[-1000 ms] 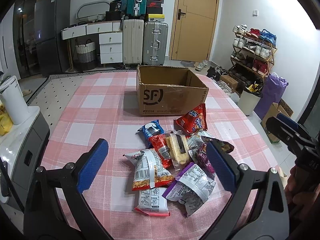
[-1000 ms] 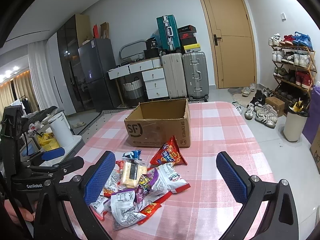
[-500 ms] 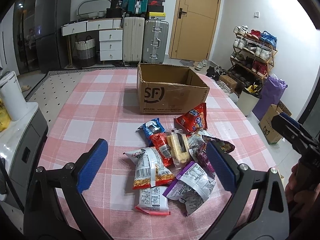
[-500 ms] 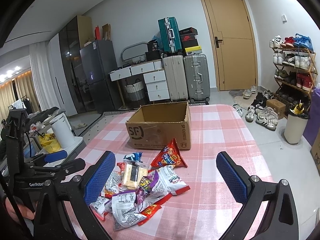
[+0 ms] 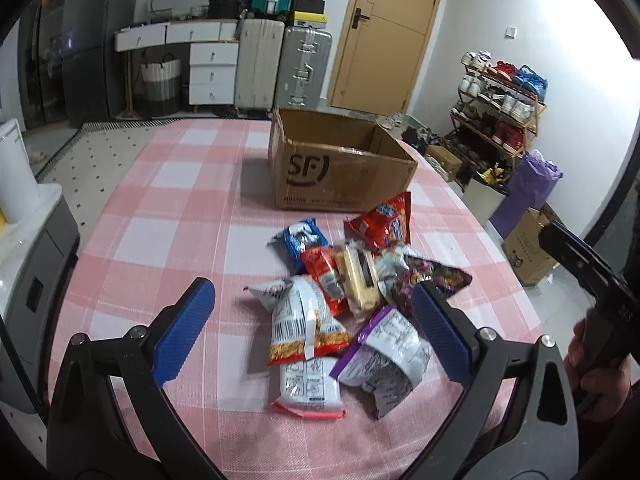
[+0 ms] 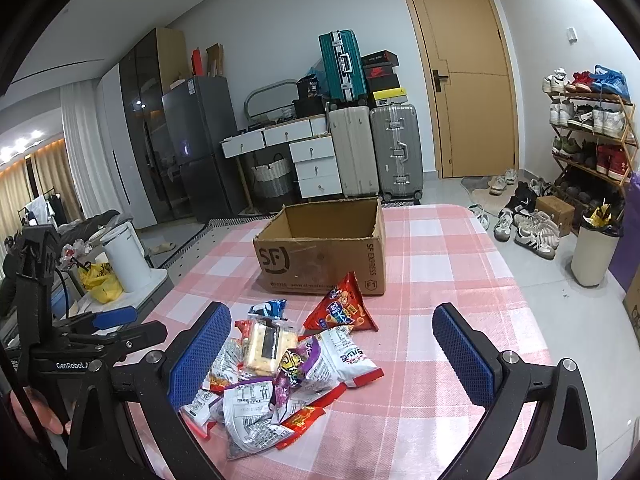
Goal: Organize snacks
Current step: 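Grasp the white snack bag with the left gripper while the right gripper approaches the pile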
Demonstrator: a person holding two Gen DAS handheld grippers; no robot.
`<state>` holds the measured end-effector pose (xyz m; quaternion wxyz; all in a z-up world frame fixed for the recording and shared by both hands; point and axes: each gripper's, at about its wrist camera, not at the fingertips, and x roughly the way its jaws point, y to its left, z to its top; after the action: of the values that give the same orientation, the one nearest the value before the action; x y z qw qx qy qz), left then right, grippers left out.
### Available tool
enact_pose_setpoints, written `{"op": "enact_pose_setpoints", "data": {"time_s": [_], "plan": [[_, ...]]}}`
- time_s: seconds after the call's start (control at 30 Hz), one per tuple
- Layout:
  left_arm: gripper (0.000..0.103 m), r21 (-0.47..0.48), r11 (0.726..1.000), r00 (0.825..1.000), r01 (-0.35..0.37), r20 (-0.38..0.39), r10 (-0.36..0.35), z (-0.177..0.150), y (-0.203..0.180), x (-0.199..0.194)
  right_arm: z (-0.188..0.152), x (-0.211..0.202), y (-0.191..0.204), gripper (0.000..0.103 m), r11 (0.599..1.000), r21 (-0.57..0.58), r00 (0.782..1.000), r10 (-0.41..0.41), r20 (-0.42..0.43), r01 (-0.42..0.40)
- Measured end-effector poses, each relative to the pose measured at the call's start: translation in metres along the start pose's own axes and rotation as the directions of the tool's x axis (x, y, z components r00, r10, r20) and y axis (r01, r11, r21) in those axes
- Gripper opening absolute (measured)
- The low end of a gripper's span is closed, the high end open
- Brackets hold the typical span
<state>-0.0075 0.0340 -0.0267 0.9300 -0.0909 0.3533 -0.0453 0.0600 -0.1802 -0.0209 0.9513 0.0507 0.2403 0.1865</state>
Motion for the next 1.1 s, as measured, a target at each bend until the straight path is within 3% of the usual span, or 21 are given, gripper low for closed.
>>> {"op": "enact_pose_setpoints", "data": {"time_s": [0.43, 0.73, 1.0, 1.1], "plan": [[0.098, 0.018, 1.0, 0.99, 0.007, -0.139, -0.005, -0.053, 0.042, 0.037, -0.014, 0.022, 0.009, 0.103, 0.999, -0.027, 0.998, 0.027, -0.05, -0.028], [0.098, 0.045, 0.999, 0.975, 0.026, -0.222, -0.016, -0.072, 0.037, 0.07, -0.024, 0.043, 0.01, 0.103, 0.999, -0.023, 0.995, 0.04, -0.092, -0.042], [0.085, 0.046, 0.997, 0.962, 0.069, -0.268, -0.054, -0.071, 0.03, 0.097, -0.032, 0.054, 0.008, 0.103, 0.998, -0.027, 0.992, 0.052, -0.113, -0.056], [0.07, 0.09, 0.995, 0.964, 0.051, -0.265, -0.025, -0.071, 0.023, 0.099, -0.034, 0.057, 0.006, 0.103, 0.998, -0.022, 0.991, 0.058, -0.119, -0.061]]}}
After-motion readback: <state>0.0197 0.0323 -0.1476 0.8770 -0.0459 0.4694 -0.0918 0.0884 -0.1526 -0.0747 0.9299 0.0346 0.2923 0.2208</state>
